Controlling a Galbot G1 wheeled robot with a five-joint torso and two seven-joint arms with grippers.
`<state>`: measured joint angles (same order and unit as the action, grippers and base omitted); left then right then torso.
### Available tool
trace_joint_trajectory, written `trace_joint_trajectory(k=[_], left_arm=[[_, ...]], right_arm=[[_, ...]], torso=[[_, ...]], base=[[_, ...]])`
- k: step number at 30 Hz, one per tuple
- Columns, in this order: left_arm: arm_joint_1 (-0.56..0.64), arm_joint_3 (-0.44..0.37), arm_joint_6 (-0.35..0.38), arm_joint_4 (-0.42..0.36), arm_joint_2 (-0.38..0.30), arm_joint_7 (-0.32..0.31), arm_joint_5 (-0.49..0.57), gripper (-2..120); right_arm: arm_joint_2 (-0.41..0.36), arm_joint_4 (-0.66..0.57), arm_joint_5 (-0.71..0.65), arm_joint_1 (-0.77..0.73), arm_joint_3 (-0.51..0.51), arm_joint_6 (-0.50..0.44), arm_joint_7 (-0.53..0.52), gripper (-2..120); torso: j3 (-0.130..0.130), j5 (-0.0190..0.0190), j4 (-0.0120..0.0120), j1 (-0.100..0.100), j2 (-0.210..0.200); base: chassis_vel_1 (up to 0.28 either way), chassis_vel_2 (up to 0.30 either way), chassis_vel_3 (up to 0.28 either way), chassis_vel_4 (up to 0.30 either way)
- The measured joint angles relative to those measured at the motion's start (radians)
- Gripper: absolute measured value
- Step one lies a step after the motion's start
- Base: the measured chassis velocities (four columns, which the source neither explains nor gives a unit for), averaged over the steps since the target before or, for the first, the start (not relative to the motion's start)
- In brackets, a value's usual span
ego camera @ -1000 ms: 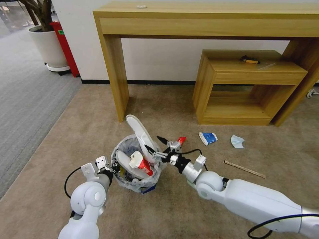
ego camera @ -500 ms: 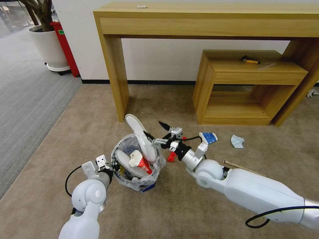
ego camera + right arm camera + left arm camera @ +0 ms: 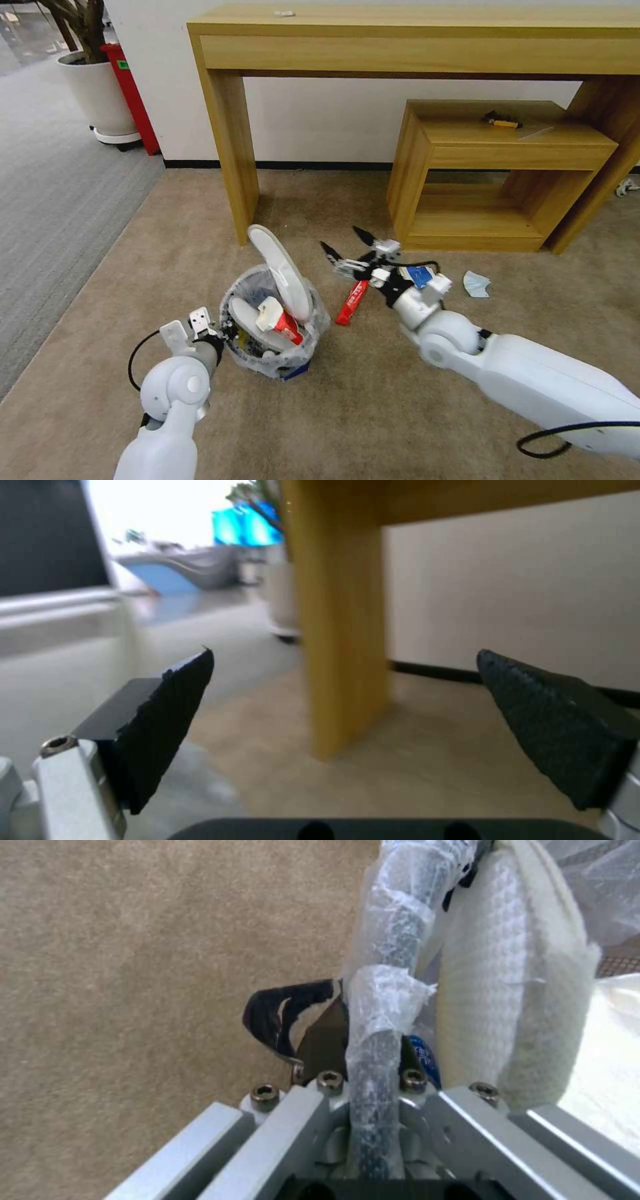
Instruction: Pick up the trash bin and place the garbage on the floor into it.
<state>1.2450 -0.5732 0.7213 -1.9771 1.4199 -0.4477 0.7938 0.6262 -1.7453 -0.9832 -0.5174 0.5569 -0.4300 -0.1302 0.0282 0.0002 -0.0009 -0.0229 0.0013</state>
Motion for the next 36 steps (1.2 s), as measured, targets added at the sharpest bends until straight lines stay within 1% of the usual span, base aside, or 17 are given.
trace_joint_trajectory(k=[1,3,5,8,9,11,14,15,19,20,22,24,26,29,30,31,36], left_arm=[[0.000,0.000,0.000,0.000,0.000,0.000,0.000,0],[0.011,-0.005,0.000,-0.010,-0.015,-0.001,0.010,0],[0.015,-0.006,0.000,-0.012,-0.019,-0.001,0.010,0],[0.020,-0.008,0.000,-0.016,-0.021,-0.001,0.011,0],[0.024,-0.009,0.000,-0.021,-0.022,-0.001,0.012,0],[0.045,-0.022,0.000,-0.035,-0.024,0.002,0.013,0],[0.071,-0.043,0.000,-0.051,-0.025,0.005,0.013,0],[0.082,-0.051,0.000,-0.059,-0.027,0.006,0.013,0],[0.107,-0.070,-0.003,-0.073,-0.035,0.008,0.013,0],[0.115,-0.075,-0.003,-0.079,-0.034,0.010,0.013,0],[0.123,-0.079,-0.004,-0.084,-0.031,0.011,0.012,0],[0.134,-0.081,-0.005,-0.089,-0.023,0.014,0.005,0],[0.134,-0.081,-0.005,-0.089,-0.021,0.014,0.004,0],[0.132,-0.076,-0.006,-0.089,-0.014,0.016,0.002,0],[0.132,-0.076,-0.006,-0.089,-0.014,0.016,0.002,0],[0.132,-0.073,-0.007,-0.088,-0.014,0.017,-0.001,0],[0.132,-0.070,-0.008,-0.086,-0.013,0.018,-0.004,0]], right_arm=[[0.000,0.000,0.000,0.000,0.000,0.000,0.000,100],[-0.062,0.049,0.050,-0.046,-0.040,0.002,-0.028,100],[-0.083,0.075,0.070,-0.061,-0.050,0.001,-0.037,100],[-0.106,0.112,0.089,-0.077,-0.059,-0.010,-0.041,100],[-0.114,0.145,0.107,-0.089,-0.071,-0.026,-0.044,100],[-0.103,0.216,0.156,-0.102,-0.083,-0.071,-0.047,100],[-0.088,0.250,0.182,-0.103,-0.082,-0.092,-0.045,100],[-0.084,0.258,0.187,-0.107,-0.080,-0.100,-0.042,100],[-0.083,0.270,0.207,-0.141,-0.096,-0.111,-0.026,100],[-0.079,0.275,0.216,-0.157,-0.107,-0.114,-0.022,100],[-0.074,0.276,0.219,-0.168,-0.110,-0.116,-0.020,100],[-0.066,0.280,0.234,-0.205,-0.137,-0.120,-0.013,100],[-0.064,0.283,0.240,-0.223,-0.150,-0.122,-0.012,100],[-0.055,0.295,0.254,-0.285,-0.202,-0.132,-0.009,100],[-0.055,0.295,0.254,-0.285,-0.202,-0.132,-0.009,100],[-0.054,0.299,0.259,-0.309,-0.221,-0.138,-0.003,100],[-0.052,0.307,0.265,-0.339,-0.247,-0.151,0.010,100]], torso=[[0.000,0.0000,0.0000,0.000,0.000],[0.000,0.0003,0.0002,0.000,0.000],[0.000,-0.0001,0.0000,0.000,0.000],[0.000,0.0004,-0.0002,0.000,0.000],[0.000,-0.0002,-0.0003,0.000,0.000],[0.000,0.0001,0.0001,0.000,0.000],[0.000,0.0000,0.0001,0.000,0.000],[0.000,0.0002,0.0008,0.000,0.000],[0.000,-0.0001,0.0006,0.000,0.000],[0.000,-0.0003,-0.0002,0.000,0.000],[0.000,-0.0001,-0.0005,0.000,0.000],[0.000,0.0000,0.0005,0.000,0.000],[0.000,-0.0005,0.0005,0.000,0.000],[0.000,0.0003,0.0000,0.000,0.000],[0.000,0.0003,0.0000,0.000,0.000],[0.000,-0.0003,-0.0004,0.000,0.000],[0.000,-0.0001,0.0000,0.000,0.000]], base=[[0.000,0.000,0.000,0.000],[0.000,0.000,0.000,0.000],[0.000,0.000,0.000,0.000],[0.000,0.000,0.000,0.000],[0.000,0.000,0.000,0.000],[0.000,0.000,0.000,0.000],[0.000,0.000,0.000,0.000],[0.000,0.000,0.000,0.000],[0.000,0.000,0.000,0.000],[0.000,0.000,0.000,0.000],[0.000,0.000,0.000,0.000],[0.000,0.000,0.000,0.000],[0.000,0.000,0.000,0.000],[0.000,0.000,0.000,0.000],[0.000,0.000,0.000,0.000],[0.000,0.000,0.000,0.000],[0.000,0.000,0.000,0.000]])
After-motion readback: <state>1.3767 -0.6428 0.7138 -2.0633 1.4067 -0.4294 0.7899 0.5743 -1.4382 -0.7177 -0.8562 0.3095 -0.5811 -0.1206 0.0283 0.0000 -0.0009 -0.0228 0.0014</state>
